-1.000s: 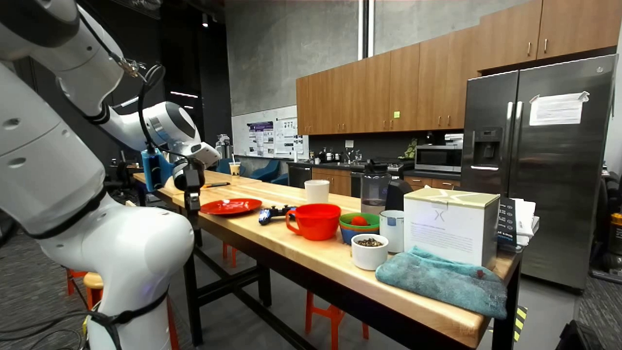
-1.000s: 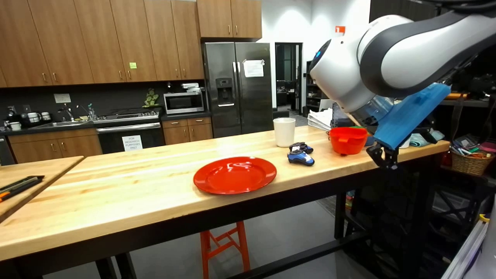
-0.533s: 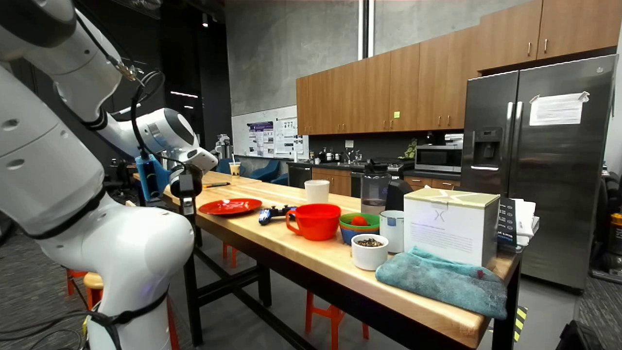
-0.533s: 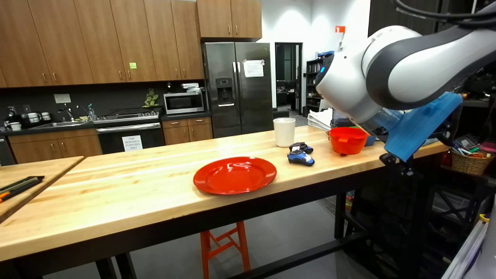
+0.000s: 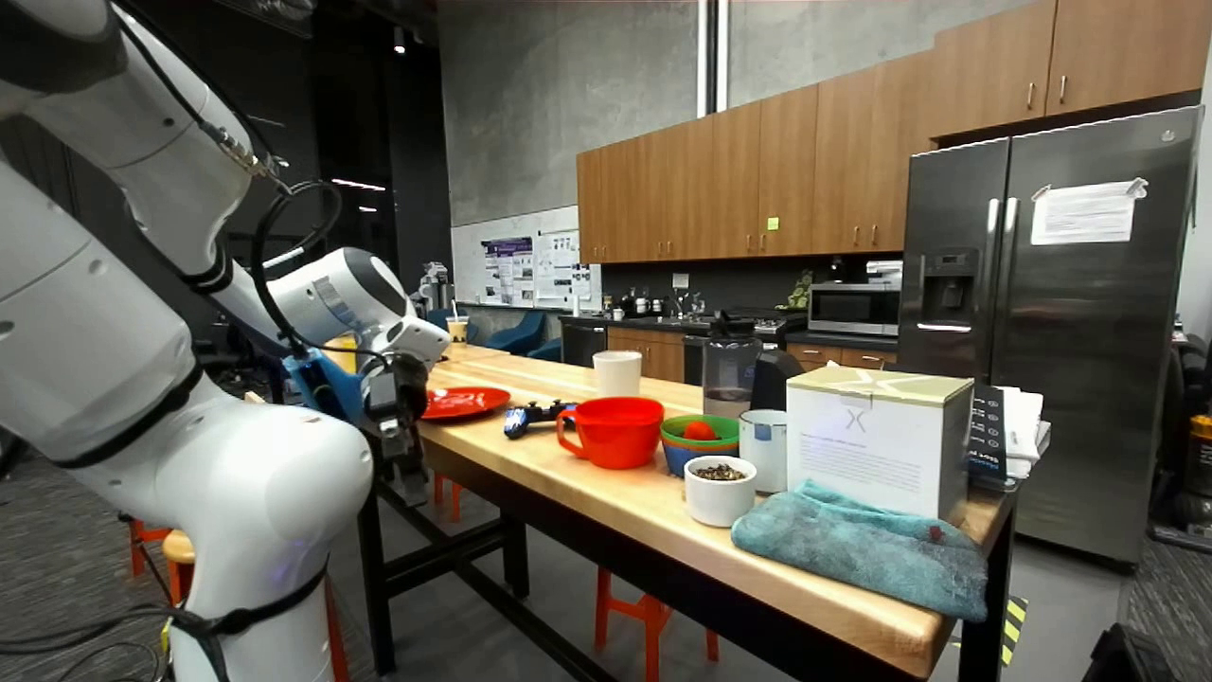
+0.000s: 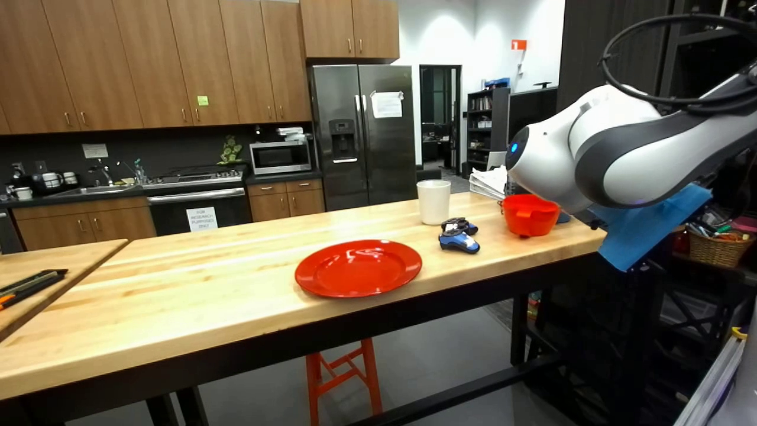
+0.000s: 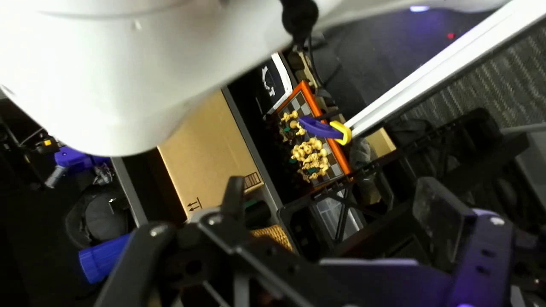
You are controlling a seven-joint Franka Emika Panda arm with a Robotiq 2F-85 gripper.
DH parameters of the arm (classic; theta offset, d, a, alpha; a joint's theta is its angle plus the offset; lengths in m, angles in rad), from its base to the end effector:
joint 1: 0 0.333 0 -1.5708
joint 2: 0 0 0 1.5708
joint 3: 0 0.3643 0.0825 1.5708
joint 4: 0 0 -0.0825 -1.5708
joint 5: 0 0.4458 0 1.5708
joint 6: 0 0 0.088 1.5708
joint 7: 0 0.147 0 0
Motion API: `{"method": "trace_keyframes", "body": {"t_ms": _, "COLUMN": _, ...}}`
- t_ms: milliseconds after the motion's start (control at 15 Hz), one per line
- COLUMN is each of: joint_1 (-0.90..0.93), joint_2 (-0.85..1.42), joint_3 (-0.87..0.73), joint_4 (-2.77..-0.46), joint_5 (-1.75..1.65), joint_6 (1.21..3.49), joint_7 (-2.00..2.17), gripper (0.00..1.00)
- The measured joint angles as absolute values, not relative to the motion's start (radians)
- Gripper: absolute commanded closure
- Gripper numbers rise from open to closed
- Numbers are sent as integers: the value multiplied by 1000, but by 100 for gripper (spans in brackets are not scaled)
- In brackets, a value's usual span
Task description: Push the game controller to the left and the red cup forward
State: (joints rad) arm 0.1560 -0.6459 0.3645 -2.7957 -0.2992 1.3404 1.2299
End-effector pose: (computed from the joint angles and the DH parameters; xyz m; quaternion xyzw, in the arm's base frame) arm 0.2214 0.0551 0.3428 0.8097 -0.3488 -0.0889 0.4635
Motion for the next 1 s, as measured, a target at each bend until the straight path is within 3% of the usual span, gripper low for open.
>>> {"method": "trace_keyframes", "body": {"t_ms": 1000, "joint_1": 110, "joint_2": -578, "joint_3": 317, "joint_4": -2735, "joint_5": -524, "joint_6": 1498, "joint_7": 1299, "gripper": 0}}
